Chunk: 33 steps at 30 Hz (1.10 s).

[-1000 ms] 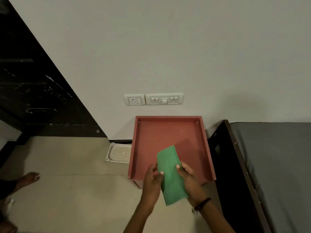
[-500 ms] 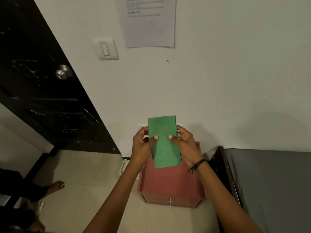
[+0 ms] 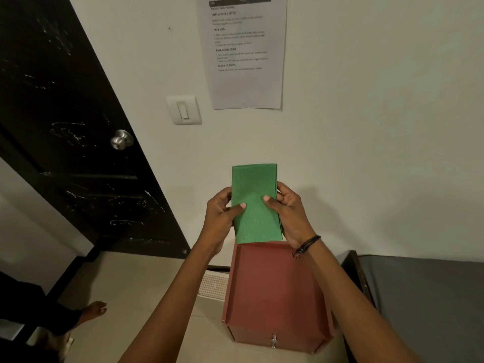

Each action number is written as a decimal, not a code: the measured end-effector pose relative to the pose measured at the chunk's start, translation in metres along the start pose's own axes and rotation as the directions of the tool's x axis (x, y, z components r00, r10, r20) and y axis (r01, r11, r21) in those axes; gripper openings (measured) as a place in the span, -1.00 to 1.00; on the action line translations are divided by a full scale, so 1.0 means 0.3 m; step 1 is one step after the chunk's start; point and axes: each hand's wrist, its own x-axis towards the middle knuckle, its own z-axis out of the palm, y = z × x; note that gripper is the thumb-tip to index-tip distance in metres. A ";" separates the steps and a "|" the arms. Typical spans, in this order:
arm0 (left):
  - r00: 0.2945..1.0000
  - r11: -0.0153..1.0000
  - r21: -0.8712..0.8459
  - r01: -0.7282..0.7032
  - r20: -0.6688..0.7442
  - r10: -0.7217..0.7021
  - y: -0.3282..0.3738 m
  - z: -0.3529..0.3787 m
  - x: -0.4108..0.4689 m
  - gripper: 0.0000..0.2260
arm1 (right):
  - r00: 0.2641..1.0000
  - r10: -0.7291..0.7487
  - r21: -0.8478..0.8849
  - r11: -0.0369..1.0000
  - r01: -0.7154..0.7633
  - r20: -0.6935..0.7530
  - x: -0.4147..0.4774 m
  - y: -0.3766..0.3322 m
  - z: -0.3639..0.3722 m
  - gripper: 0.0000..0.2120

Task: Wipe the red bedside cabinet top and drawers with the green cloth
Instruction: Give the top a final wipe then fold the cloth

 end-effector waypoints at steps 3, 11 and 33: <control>0.998 0.998 -0.012 -0.058 0.003 0.058 0.076 -0.013 0.058 -0.72 | 0.999 -0.037 0.021 0.999 0.037 -0.007 0.040 -0.055 0.038 -0.71; 0.980 0.979 0.055 -0.199 -0.015 0.200 0.168 -0.058 0.146 -0.59 | 0.992 -0.061 -0.080 0.994 0.071 0.112 0.102 -0.128 0.101 -0.59; 0.947 0.967 0.004 0.255 -0.205 -0.248 -0.203 -0.703 0.105 -0.78 | 0.875 0.474 -0.355 0.806 -0.474 -0.093 0.240 0.538 0.482 -0.52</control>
